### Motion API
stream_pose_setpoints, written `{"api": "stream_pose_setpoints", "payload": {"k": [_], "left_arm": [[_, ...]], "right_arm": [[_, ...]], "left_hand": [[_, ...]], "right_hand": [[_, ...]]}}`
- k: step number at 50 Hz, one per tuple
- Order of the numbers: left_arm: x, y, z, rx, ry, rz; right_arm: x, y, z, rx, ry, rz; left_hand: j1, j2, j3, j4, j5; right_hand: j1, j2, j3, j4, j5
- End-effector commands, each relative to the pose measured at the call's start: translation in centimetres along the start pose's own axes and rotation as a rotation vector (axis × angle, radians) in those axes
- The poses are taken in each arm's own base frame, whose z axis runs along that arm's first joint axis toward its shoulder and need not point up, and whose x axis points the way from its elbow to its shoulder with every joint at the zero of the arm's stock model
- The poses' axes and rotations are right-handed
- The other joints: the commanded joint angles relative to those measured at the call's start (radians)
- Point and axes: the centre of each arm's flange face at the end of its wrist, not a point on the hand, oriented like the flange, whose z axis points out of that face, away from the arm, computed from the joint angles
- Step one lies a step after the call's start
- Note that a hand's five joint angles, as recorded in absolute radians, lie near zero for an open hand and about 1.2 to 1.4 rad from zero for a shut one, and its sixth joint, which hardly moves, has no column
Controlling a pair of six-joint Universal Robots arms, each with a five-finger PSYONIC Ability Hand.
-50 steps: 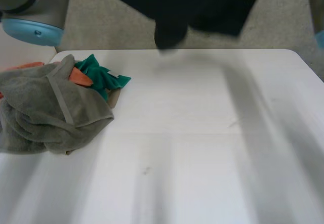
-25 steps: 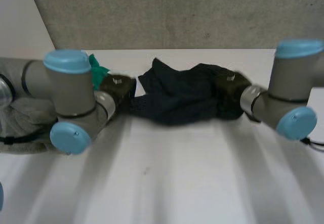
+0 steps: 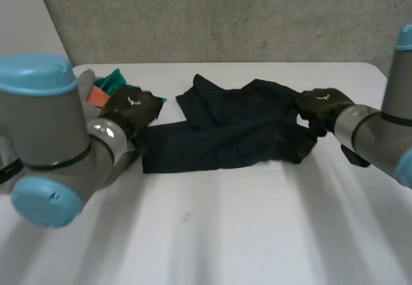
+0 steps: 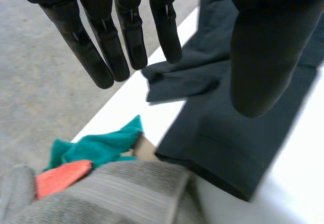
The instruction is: Fold the laundry.
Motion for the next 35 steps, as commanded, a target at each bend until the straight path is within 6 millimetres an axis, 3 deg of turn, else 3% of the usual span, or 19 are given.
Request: {"api": "stream_pose_setpoints", "payload": {"k": [1,5,10,14,19,31,35], "left_arm": [[2.5,2.6,-2.0,-0.065,0.128,0.038],[3.1,4.1,-1.5,-0.102,0.157,0.033],[3.0,6.0,0.7,-0.149,0.174,0.013],[3.4,7.0,2.5,-0.172,0.196,0.013],[3.2,7.8,4.9,-0.205,0.181,0.012],[1.9,7.3,8.9,-0.213,0.08,0.047],[2.2,7.3,10.0,-0.197,0.069,0.066]], "right_arm": [[-0.9,2.8,-2.3,-0.099,-0.031,-0.053],[-1.5,4.4,-1.8,-0.091,-0.033,-0.075],[-2.2,6.2,0.6,-0.01,-0.005,-0.093],[-2.3,6.8,2.5,0.051,0.028,-0.094],[-2.0,6.7,4.8,0.108,0.066,-0.078],[-2.4,7.2,9.3,0.115,0.073,-0.059],[-2.8,7.2,10.3,0.119,0.067,-0.068]], "left_hand": [[0.186,0.198,0.199,0.195,0.196],[0.083,0.096,0.097,0.093,0.093],[0.042,0.055,0.056,0.052,0.052],[-0.113,-0.101,-0.1,-0.104,-0.103],[-0.131,-0.119,-0.118,-0.122,-0.121],[-0.099,-0.087,-0.086,-0.09,-0.089],[-0.002,0.01,0.011,0.007,0.008]], "right_hand": [[0.133,0.144,0.126,0.133,0.118],[0.115,0.126,0.108,0.116,0.101],[0.098,0.109,0.091,0.098,0.083],[0.092,0.103,0.085,0.092,0.077],[0.098,0.108,0.09,0.098,0.083],[0.23,0.241,0.222,0.23,0.215],[0.458,0.469,0.451,0.458,0.443]]}}
